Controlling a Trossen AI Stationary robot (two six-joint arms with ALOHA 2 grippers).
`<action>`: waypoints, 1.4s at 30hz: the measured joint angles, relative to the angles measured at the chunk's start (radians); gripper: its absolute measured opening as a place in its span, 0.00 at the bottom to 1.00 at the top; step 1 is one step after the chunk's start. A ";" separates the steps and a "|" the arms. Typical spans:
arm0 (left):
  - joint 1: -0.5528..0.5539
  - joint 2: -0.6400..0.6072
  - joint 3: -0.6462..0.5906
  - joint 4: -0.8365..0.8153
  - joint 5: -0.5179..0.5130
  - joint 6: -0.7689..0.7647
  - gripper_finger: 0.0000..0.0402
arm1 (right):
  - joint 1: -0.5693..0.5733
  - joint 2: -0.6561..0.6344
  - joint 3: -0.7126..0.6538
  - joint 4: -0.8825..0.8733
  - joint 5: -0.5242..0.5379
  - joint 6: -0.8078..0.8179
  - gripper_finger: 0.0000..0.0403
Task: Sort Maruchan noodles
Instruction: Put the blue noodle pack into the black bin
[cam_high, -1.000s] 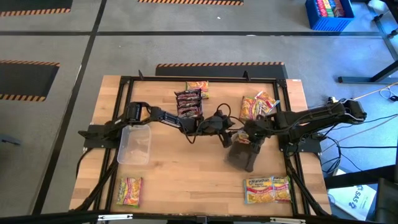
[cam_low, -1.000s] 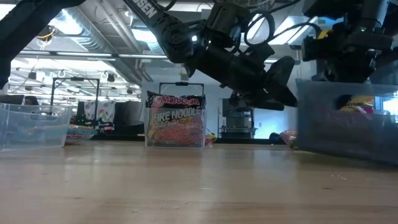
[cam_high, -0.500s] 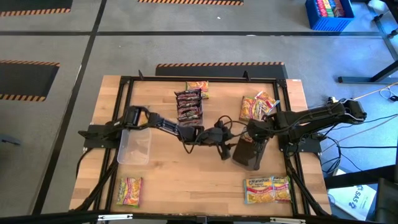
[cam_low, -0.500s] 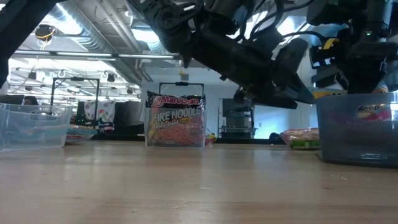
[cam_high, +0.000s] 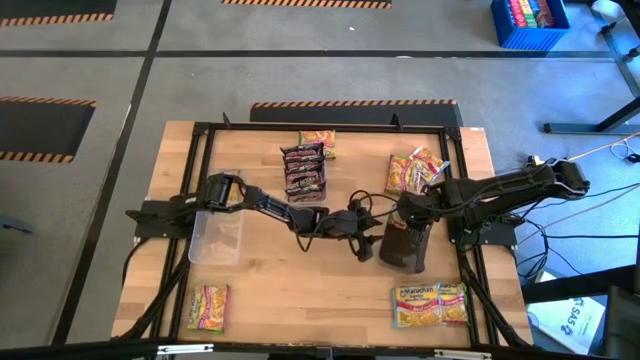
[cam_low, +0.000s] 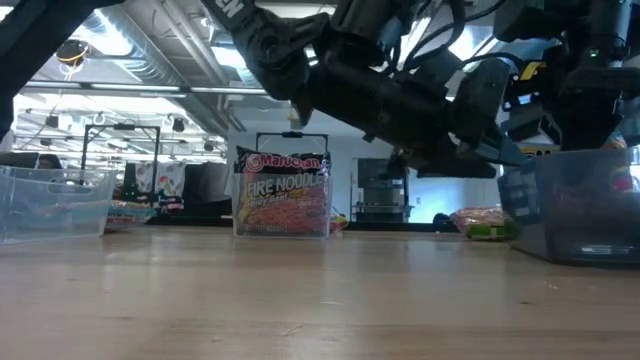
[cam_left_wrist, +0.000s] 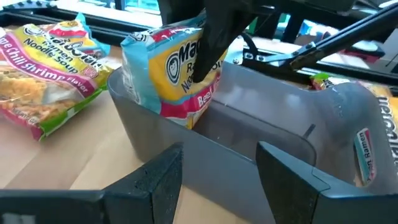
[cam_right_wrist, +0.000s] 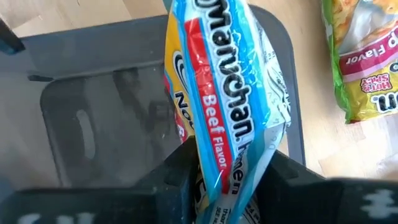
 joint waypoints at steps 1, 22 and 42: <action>0.000 -0.006 0.001 0.009 0.021 0.011 0.49 | 0.000 0.000 0.000 0.000 0.000 -0.003 0.25; -0.043 -0.006 0.048 -0.252 -0.028 0.127 0.49 | 0.000 0.000 -0.001 0.009 -0.001 -0.015 0.25; -0.032 0.083 0.160 -0.222 0.083 0.126 0.49 | 0.000 0.000 -0.001 -0.001 0.008 -0.019 0.37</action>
